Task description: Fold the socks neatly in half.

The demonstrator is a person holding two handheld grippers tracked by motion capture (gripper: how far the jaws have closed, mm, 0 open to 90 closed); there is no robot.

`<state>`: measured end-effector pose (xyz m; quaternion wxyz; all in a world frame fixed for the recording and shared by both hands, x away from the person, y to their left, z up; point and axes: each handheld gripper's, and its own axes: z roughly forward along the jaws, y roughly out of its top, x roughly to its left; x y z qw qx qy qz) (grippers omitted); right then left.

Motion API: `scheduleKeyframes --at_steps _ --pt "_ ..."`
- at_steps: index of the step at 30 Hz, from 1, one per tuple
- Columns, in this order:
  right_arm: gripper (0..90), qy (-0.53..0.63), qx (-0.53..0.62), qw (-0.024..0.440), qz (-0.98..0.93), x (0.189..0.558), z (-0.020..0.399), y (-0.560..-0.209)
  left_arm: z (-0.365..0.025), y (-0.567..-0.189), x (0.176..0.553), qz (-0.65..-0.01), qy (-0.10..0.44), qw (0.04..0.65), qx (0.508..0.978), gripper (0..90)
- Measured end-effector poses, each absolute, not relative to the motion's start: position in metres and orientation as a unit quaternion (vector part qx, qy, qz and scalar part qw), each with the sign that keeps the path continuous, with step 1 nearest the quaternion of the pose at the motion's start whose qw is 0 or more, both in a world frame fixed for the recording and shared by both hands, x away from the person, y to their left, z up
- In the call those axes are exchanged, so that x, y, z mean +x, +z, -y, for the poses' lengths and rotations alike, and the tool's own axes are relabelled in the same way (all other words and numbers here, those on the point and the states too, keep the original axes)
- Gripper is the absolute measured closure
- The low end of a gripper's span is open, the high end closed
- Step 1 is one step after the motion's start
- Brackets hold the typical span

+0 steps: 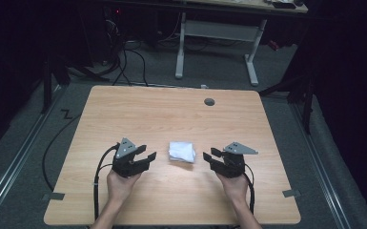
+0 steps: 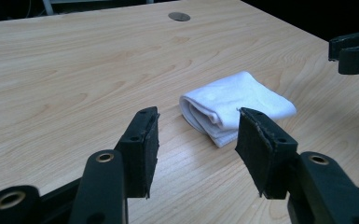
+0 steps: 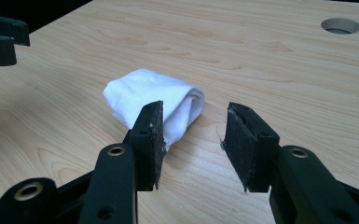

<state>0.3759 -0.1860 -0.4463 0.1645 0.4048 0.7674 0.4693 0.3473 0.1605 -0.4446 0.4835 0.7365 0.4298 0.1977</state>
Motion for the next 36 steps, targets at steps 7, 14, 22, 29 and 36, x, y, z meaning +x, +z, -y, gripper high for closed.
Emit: scheduleKeyframes --at_steps 7,14,22,29,36 --pt "56.7 0.470 0.409 0.165 -0.764 0.373 0.192 -0.445 -0.167 -0.444 0.344 -0.435 0.202 0.484 0.732 48.6" --pt "56.7 0.472 0.409 0.167 -0.763 0.371 0.195 -0.444 -0.173 -0.445 0.340 -0.440 0.204 0.485 0.728 48.3" --pt "56.6 0.471 0.413 0.168 -0.761 0.368 0.201 -0.446 -0.175 -0.448 0.336 -0.440 0.202 0.483 0.730 48.3" --pt "56.5 0.470 0.416 0.172 -0.759 0.365 0.206 -0.445 -0.179 -0.450 0.334 -0.444 0.196 0.488 0.725 48.3" --pt "56.5 0.469 0.421 0.175 -0.757 0.363 0.213 -0.447 -0.186 -0.452 0.332 -0.451 0.195 0.488 0.722 48.1"
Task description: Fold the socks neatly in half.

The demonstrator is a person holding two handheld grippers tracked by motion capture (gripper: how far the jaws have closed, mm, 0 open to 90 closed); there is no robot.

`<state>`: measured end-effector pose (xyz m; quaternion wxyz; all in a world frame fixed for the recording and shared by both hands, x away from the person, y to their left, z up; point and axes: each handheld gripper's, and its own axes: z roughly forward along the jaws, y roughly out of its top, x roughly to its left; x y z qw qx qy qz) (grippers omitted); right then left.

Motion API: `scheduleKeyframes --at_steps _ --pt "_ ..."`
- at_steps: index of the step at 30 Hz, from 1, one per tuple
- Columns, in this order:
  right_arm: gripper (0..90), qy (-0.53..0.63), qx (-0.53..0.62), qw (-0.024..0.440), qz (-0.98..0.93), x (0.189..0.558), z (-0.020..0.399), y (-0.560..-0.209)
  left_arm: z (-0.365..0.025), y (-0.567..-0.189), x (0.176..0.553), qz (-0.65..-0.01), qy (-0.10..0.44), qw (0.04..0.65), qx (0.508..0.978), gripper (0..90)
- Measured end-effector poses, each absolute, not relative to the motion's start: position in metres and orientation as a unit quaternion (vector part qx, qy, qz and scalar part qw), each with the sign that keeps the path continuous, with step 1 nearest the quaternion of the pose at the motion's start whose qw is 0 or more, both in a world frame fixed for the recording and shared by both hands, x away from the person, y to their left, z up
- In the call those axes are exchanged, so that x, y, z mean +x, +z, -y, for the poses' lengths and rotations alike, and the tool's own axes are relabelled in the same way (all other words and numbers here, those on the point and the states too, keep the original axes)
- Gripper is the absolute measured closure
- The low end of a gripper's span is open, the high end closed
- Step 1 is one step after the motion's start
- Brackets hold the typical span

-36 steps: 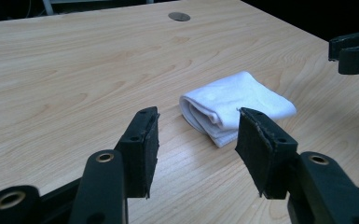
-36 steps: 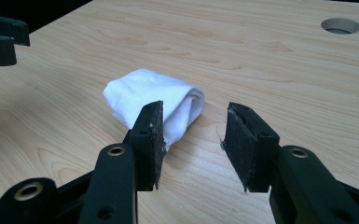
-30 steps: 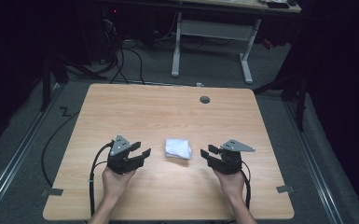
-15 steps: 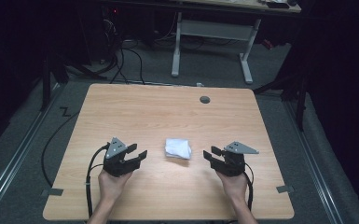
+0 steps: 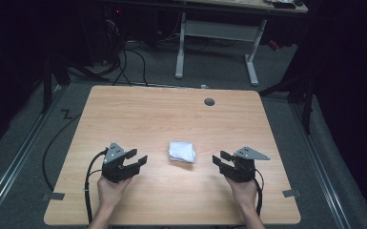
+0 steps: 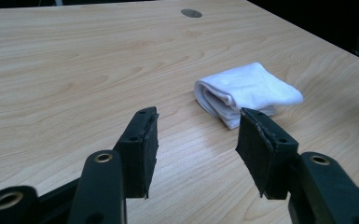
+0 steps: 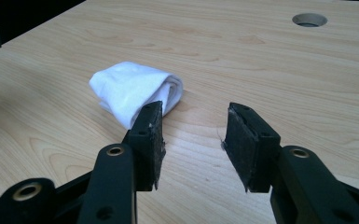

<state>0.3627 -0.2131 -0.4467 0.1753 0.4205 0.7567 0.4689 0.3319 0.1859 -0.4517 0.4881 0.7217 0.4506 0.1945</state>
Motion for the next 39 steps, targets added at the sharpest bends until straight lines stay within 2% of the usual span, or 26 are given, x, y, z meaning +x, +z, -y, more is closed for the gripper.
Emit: scheduleKeyframes --at_steps 17,39 --pt "56.3 0.459 0.436 0.178 -0.753 0.356 0.225 -0.458 -0.198 -0.465 0.326 -0.472 0.190 0.484 0.712 48.1" --pt "53.0 0.412 0.464 0.196 -0.759 0.359 0.240 -0.481 -0.205 -0.491 0.334 -0.511 0.188 0.430 0.720 45.4"
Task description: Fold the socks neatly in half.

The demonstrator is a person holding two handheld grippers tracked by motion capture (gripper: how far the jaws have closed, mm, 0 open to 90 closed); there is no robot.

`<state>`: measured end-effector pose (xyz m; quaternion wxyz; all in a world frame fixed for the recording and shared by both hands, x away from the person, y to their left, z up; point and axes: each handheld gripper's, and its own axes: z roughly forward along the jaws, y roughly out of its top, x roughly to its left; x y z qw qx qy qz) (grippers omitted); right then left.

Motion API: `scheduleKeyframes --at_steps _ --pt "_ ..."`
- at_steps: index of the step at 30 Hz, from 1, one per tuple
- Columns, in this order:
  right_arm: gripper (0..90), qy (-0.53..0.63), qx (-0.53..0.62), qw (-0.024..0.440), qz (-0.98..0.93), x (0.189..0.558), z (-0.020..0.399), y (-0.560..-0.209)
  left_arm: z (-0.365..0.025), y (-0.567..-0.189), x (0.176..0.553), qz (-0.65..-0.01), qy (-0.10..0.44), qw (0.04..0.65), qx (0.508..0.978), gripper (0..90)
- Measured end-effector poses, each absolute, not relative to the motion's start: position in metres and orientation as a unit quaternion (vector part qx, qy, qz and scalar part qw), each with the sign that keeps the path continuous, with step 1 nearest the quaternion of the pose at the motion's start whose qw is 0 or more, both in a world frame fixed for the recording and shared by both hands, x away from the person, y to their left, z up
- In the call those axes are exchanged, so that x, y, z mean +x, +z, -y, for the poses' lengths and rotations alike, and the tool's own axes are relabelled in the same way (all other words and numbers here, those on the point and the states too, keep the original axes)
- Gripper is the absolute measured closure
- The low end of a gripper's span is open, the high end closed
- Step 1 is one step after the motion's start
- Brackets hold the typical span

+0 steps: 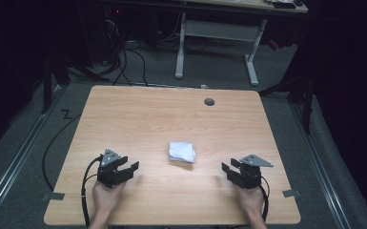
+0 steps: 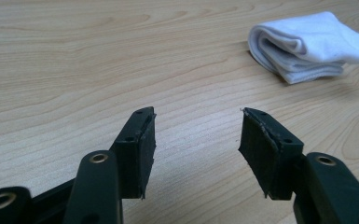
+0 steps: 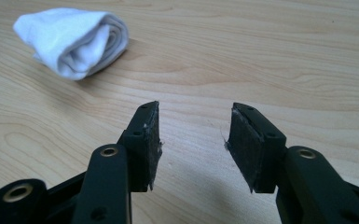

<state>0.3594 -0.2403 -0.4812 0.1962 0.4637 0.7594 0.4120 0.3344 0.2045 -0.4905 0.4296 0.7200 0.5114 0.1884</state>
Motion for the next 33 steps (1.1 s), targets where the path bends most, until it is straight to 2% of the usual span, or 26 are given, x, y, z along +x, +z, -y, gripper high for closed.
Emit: scheduleKeyframes --at_steps 33 --pt "51.1 0.356 0.484 0.211 -0.771 0.364 0.249 -0.503 -0.195 -0.506 0.346 -0.512 0.210 0.380 0.741 45.3"
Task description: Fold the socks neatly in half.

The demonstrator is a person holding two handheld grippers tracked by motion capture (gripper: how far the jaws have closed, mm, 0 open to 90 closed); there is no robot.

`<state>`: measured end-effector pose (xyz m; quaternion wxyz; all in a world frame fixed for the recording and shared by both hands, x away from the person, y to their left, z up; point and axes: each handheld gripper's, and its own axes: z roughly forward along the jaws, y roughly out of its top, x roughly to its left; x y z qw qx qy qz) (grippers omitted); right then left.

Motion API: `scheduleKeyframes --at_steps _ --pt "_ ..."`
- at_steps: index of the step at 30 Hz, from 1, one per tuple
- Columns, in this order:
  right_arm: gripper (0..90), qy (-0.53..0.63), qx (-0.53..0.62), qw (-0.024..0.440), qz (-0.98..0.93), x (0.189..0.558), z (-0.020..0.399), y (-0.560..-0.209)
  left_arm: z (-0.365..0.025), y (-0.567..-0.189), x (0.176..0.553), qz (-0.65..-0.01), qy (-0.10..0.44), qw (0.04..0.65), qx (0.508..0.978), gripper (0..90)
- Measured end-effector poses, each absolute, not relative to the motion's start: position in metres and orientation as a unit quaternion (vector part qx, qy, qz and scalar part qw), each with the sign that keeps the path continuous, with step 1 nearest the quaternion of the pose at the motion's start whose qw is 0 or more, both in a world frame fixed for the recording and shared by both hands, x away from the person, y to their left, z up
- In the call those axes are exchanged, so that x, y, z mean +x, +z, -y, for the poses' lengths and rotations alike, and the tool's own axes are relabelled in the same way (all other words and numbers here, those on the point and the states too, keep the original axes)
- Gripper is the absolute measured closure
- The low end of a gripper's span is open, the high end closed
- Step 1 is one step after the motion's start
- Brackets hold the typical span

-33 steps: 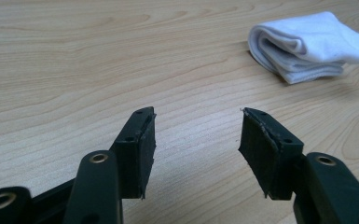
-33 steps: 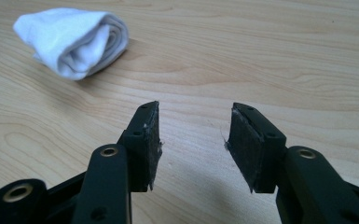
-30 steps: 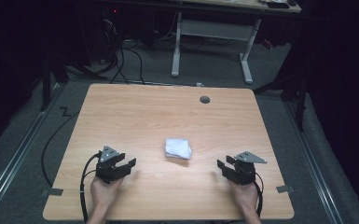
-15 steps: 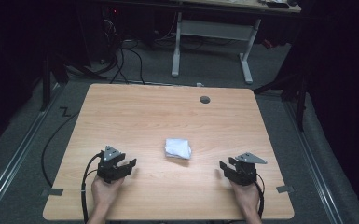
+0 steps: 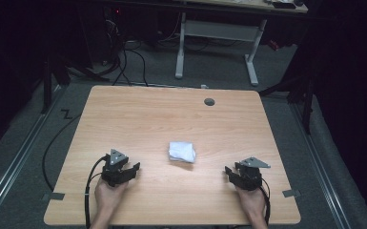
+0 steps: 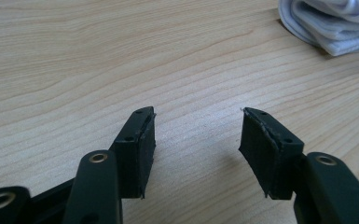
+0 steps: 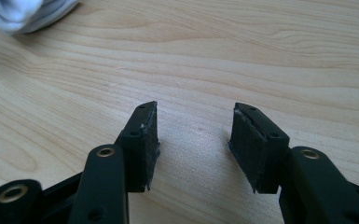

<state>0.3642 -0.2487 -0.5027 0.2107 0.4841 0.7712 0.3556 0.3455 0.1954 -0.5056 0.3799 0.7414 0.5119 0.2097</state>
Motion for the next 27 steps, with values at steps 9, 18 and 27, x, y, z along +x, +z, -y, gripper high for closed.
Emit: scheduleKeyframes --at_steps 9,18,27 --pt "47.9 0.346 0.478 0.216 -0.778 0.3646 0.2462 -0.5031 -0.1952 -0.5074 0.3489 -0.519 0.210 0.375 0.739 44.8" --pt "44.0 0.341 0.477 0.221 -0.779 0.3644 0.2446 -0.5034 -0.1872 -0.5077 0.3474 -0.504 0.227 0.351 0.756 38.1" --pt "43.0 0.341 0.477 0.220 -0.780 0.3645 0.2445 -0.5035 -0.1868 -0.5078 0.3469 -0.506 0.227 0.350 0.755 36.3"
